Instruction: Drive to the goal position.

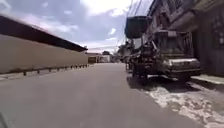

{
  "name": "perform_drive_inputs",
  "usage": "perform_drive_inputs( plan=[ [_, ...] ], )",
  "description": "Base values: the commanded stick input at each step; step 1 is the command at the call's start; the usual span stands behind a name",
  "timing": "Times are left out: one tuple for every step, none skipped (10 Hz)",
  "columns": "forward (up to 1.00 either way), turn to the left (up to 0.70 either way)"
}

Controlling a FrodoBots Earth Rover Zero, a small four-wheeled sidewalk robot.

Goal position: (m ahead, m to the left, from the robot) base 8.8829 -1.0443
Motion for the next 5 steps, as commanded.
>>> perform_drive_inputs(
  plan=[
    [1.0,0.01],
    [1.0,0.01],
    [1.0,0.13],
    [1.0,0.18],
    [1.0,0.17]
  ],
)
